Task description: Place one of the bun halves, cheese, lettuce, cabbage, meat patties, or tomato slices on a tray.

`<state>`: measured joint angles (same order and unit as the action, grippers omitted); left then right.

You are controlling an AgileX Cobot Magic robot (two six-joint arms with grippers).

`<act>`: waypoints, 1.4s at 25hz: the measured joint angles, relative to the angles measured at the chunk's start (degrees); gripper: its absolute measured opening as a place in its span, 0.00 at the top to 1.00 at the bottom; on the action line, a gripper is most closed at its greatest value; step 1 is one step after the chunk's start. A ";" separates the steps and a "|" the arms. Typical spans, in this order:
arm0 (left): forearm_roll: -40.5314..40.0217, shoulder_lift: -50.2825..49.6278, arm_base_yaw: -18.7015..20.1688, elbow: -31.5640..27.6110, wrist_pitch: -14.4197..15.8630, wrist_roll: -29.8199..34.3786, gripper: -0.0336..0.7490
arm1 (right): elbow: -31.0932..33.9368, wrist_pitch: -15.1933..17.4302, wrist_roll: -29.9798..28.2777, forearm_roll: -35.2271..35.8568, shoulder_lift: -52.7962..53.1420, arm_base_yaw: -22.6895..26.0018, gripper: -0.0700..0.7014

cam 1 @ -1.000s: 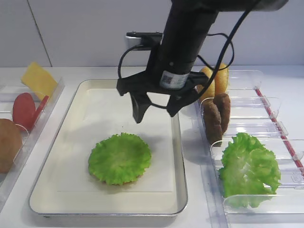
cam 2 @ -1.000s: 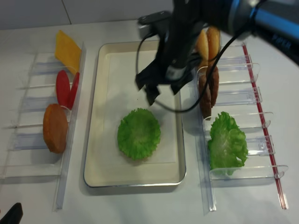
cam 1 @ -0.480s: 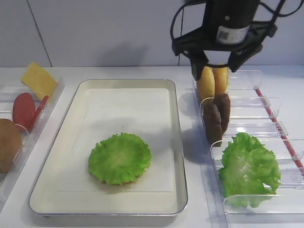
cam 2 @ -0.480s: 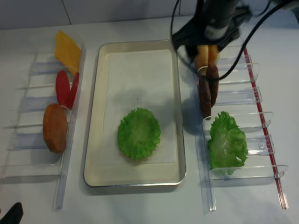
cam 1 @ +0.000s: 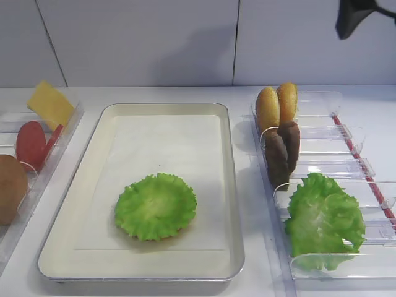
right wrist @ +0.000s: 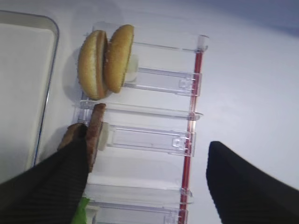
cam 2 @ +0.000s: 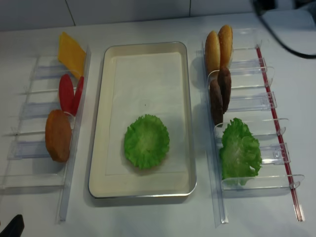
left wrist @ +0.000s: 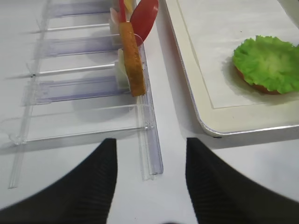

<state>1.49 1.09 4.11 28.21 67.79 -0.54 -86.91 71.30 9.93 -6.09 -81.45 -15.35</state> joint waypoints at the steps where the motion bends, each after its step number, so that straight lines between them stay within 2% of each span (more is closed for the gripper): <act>1: 0.00 0.00 0.00 0.00 0.00 0.00 0.52 | 1.65 0.03 -0.25 -0.39 2.05 0.61 0.23; 15: 0.00 0.00 0.00 0.00 0.00 0.00 0.52 | 28.39 1.23 -0.67 -0.37 41.64 1.54 0.23; 22: 0.00 0.00 0.00 0.00 0.00 0.00 0.52 | 43.17 1.56 -3.26 0.10 57.05 1.85 0.23; 25: 0.00 0.00 0.00 0.00 0.00 0.00 0.52 | 48.25 1.56 -4.07 0.99 62.58 5.31 0.23; 31: 0.00 0.00 0.00 0.00 0.00 0.00 0.52 | 55.62 1.42 -9.32 5.49 73.34 12.76 0.23; 35: 0.00 0.00 0.00 0.00 0.00 0.00 0.52 | 57.91 -2.05 -11.99 6.40 77.95 15.35 0.23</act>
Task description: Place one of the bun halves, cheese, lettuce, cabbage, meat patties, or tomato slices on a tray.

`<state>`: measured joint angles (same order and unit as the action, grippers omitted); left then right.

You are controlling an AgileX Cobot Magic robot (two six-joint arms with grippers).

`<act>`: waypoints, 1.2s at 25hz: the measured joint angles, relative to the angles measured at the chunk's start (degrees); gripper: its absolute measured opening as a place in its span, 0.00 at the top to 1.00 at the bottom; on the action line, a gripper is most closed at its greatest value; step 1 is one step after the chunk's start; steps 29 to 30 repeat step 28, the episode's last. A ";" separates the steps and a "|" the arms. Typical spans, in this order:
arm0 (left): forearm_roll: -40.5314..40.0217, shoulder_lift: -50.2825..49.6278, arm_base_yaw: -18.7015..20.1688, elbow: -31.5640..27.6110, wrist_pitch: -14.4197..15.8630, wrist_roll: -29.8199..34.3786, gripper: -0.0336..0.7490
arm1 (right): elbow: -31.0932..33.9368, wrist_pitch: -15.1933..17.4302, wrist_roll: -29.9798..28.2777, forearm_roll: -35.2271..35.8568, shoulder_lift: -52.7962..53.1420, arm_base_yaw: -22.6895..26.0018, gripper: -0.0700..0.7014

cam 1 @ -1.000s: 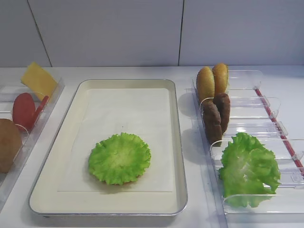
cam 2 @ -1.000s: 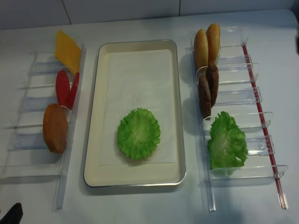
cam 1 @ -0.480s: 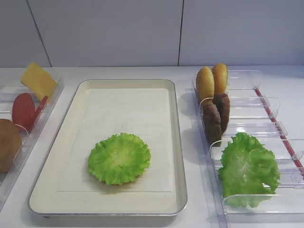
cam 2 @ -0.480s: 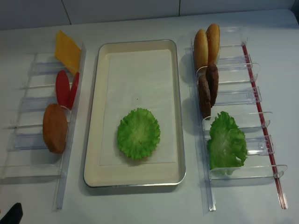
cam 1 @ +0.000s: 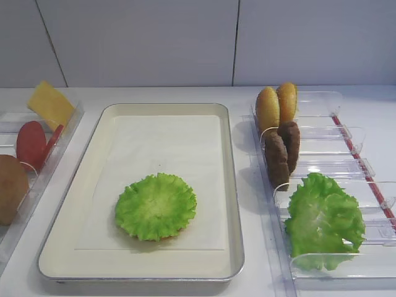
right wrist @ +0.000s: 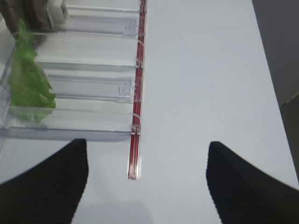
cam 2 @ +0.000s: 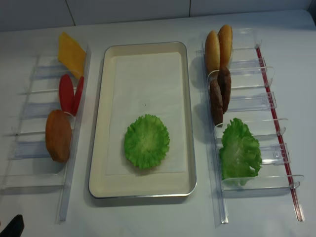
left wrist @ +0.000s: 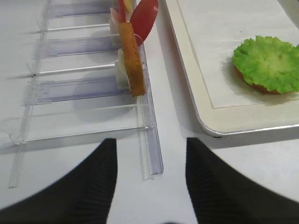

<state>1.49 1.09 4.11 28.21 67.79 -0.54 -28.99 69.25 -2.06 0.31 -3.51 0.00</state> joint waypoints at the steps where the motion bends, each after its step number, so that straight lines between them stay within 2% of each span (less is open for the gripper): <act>1: 0.00 0.00 0.00 0.00 0.00 0.00 0.52 | 0.34 -1.19 -0.13 0.00 0.97 0.42 0.23; 3: 0.00 0.00 0.00 0.00 0.00 0.00 0.52 | 1.53 -3.10 -0.34 0.00 2.82 1.18 0.23; 7: 0.00 0.00 0.00 0.00 0.00 0.00 0.52 | 1.94 -3.62 -0.34 -0.31 4.45 1.66 0.23; 30: 0.00 0.00 0.00 0.00 0.00 0.00 0.52 | 1.94 -3.62 -0.34 -0.31 4.45 1.66 0.23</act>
